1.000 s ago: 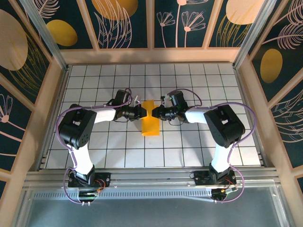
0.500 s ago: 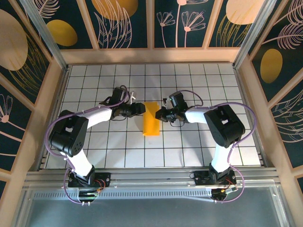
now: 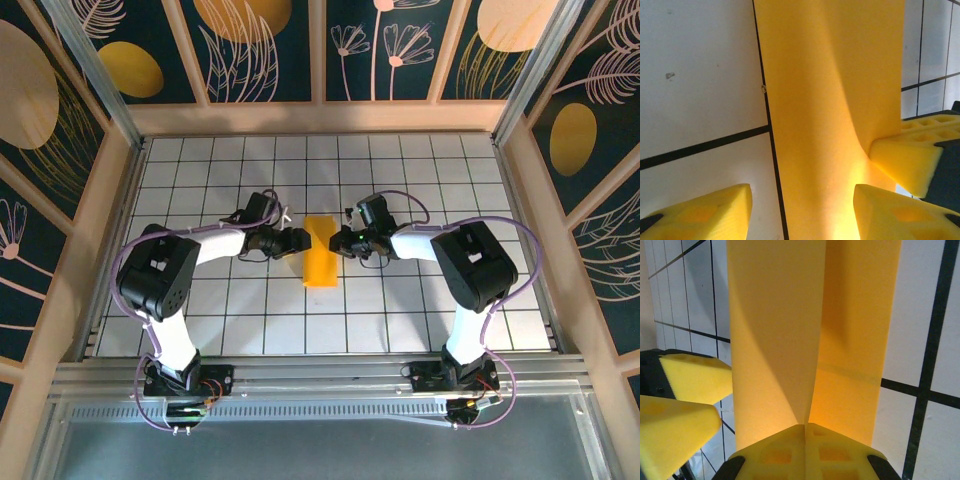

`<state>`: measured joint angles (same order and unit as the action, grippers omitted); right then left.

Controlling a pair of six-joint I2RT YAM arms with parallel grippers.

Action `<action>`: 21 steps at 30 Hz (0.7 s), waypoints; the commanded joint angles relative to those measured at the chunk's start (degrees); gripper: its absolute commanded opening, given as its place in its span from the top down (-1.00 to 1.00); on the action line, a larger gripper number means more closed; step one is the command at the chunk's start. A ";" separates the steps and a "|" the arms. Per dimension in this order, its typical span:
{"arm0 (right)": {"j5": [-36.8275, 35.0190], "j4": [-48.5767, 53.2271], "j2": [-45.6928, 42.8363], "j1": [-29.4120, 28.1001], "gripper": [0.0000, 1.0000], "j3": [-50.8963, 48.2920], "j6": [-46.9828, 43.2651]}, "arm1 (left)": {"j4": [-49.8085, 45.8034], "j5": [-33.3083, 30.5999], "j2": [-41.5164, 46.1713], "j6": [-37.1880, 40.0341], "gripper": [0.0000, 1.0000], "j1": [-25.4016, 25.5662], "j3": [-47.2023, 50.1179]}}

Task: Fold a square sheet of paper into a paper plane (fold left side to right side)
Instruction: First fold in half a square sheet of paper at the center of the table.

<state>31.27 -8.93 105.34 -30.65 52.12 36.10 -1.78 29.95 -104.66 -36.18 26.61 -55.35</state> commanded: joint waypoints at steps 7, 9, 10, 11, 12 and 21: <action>-1.38 1.37 0.26 -0.37 0.92 1.23 -1.30 | -3.80 -1.69 -3.13 1.96 0.02 1.24 -2.67; -1.71 1.68 -0.13 -0.37 0.84 1.21 -1.47 | -4.91 -2.81 -3.74 2.39 0.07 1.56 -2.99; -1.90 1.88 -0.37 -0.37 0.79 1.19 -1.56 | -5.43 -3.18 -3.92 2.62 0.08 1.68 -3.17; -2.12 2.22 -0.84 -0.37 0.74 1.15 -1.86 | -6.04 -3.74 -4.26 2.86 0.10 1.84 -3.44; -2.65 2.92 -1.36 -0.37 0.66 1.22 -2.17 | -6.66 -4.38 -4.45 2.96 0.13 2.02 -3.65; -11.53 10.70 -10.83 3.66 0.15 -1.17 -6.94 | -9.52 -7.40 -6.55 4.23 0.22 2.82 -4.37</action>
<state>24.69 -1.89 99.24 -28.69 51.94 31.97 -7.35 25.67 -108.07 -33.41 28.53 -59.40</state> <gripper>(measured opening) 0.414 0.393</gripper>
